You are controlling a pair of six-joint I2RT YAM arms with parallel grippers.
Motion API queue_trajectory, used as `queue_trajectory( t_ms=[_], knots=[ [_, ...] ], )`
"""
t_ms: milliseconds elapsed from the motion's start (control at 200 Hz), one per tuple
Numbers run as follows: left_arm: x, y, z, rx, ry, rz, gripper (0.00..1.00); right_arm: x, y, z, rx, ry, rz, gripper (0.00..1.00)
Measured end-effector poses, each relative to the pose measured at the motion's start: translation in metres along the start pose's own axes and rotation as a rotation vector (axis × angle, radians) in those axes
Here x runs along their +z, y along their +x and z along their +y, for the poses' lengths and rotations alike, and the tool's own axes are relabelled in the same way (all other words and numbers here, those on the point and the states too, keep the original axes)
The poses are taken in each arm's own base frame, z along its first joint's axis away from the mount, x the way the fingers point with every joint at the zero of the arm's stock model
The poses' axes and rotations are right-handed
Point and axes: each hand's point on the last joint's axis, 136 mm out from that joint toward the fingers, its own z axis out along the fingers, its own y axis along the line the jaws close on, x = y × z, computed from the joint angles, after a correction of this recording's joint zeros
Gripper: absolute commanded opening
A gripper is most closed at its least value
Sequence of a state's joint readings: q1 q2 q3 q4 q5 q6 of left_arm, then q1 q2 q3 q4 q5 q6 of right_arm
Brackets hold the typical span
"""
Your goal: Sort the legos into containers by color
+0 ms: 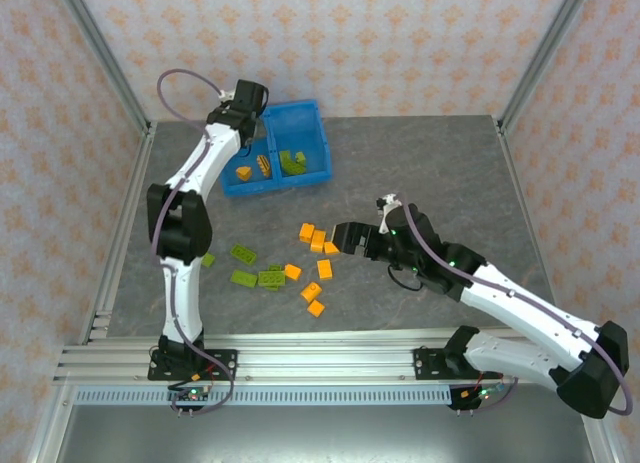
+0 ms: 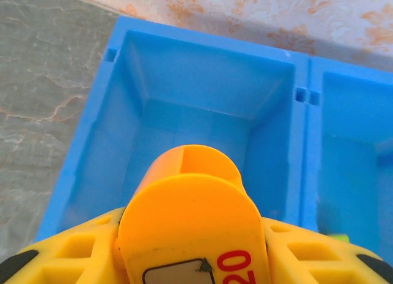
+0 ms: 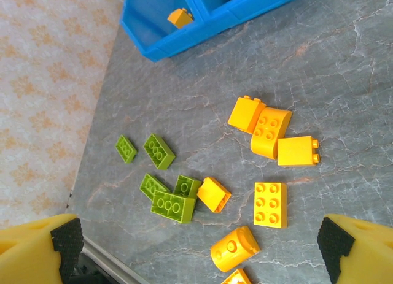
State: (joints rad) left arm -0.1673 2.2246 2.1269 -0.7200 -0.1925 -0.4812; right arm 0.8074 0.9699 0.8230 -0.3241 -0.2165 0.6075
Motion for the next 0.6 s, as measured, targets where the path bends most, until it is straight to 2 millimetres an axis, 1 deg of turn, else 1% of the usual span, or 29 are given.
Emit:
queue_trajectory(
  t_ms=[75,135,250,365,460,601],
  knots=[
    [0.027,0.001,0.002,0.0,-0.015,0.035,0.35,-0.004,-0.002,0.0,0.006,-0.004,-0.014,0.99],
    [0.043,0.004,0.005,-0.004,-0.023,0.062,0.37,-0.006,-0.003,0.0,0.011,-0.006,-0.021,0.99],
    [0.062,0.016,0.013,0.003,-0.042,0.113,0.42,-0.008,-0.002,-0.002,0.02,0.0,-0.025,0.99],
    [0.065,0.024,0.013,0.012,-0.041,0.147,0.47,-0.007,-0.001,-0.003,0.025,0.004,-0.022,1.0],
    [0.061,0.022,0.01,0.012,-0.028,0.149,0.51,-0.007,-0.001,-0.004,0.029,0.006,-0.021,0.99],
    [0.054,0.021,0.006,0.004,-0.006,0.153,0.62,-0.006,0.0,-0.005,0.036,0.006,-0.02,0.99]
  ],
)
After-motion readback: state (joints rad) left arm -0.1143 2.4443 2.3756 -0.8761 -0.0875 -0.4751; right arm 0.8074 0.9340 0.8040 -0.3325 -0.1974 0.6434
